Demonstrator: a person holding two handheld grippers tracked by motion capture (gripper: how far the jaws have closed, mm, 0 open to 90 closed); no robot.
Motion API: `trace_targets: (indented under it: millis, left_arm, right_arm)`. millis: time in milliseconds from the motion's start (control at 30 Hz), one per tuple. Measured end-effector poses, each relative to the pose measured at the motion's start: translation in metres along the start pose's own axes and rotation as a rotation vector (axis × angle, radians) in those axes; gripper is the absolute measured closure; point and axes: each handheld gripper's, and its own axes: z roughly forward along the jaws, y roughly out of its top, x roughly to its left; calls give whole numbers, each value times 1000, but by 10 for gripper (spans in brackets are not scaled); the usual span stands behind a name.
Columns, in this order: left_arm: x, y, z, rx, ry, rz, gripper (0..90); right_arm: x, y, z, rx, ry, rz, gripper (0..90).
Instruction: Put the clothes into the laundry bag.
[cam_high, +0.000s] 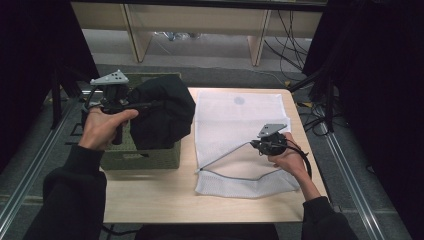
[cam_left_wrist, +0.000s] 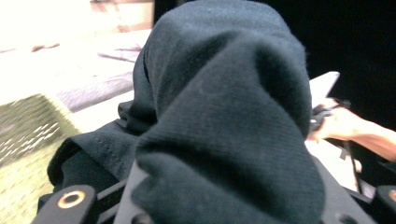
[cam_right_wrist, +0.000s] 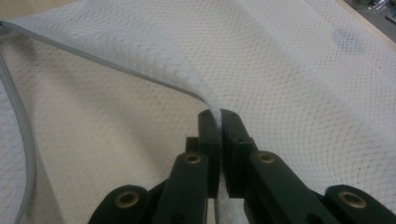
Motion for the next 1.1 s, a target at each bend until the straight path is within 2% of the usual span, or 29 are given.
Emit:
trace_targets:
  millis: [33,100,167,233,267,300,367,400,433,467,567,633,667,733,767,833,900,933,1000,1033,1067,1100]
  left_arm:
    - [-7,3,0,-1,-15,11,642]
    - [-19,9,1,-4,-51,24,642]
    - [-32,13,2,-16,-100,13,641]
    - [-43,17,4,-28,-152,22,641]
    - [-50,19,4,-38,-173,25,642]
    - [-56,21,4,-47,-192,34,642]
    - [-66,25,7,-53,-240,15,641]
    - [-71,26,9,-57,-264,20,641]
    - [-76,27,11,-53,-283,25,641]
    - [-81,29,13,-48,-298,28,641]
    - [-93,30,22,-52,-356,16,640]
    - [-97,30,25,-46,-367,18,641]
    - [-103,27,35,-30,-386,16,640]
    - [-106,24,41,-11,-395,17,640]
    - [-108,19,51,-1,-414,0,640]
    - [-109,14,62,4,-431,-12,639]
    - [-107,9,71,10,-435,-14,639]
    - [-106,6,76,6,-436,-23,639]
    - [-105,1,84,1,-431,-45,639]
    - [-105,-2,89,-6,-432,-46,639]
    - [-106,-3,91,-13,-423,-46,639]
    - [-108,-5,94,-17,-412,-41,639]
  right_arm:
    - [-1,0,0,-5,2,-13,889]
    - [0,1,0,-1,3,-2,889]
    - [0,1,0,0,1,-2,889]
    - [0,1,-1,4,5,1,889]
    - [-1,0,1,-17,-4,-11,889]
    - [-1,0,0,-13,-6,-10,889]
    - [-1,0,-1,1,4,2,889]
    - [-2,0,-1,0,9,-8,889]
    - [-1,0,0,3,10,6,889]
    - [-2,0,0,6,19,-28,889]
    - [-1,0,-1,2,9,6,889]
    - [-1,0,-2,4,9,4,889]
    - [-1,0,-2,4,8,8,889]
    - [-1,0,-2,-2,9,9,889]
    - [-2,0,-1,-18,1,-1,890]
    - [-3,1,-3,-8,20,8,892]
    - [-3,0,-4,-20,16,26,892]
    - [-3,0,-5,-19,31,30,893]
    - [-4,1,-6,-41,23,24,893]
    - [-3,1,-7,-41,17,44,894]
    - [-5,3,-8,-40,25,21,894]
    - [-5,3,-8,-42,23,27,895]
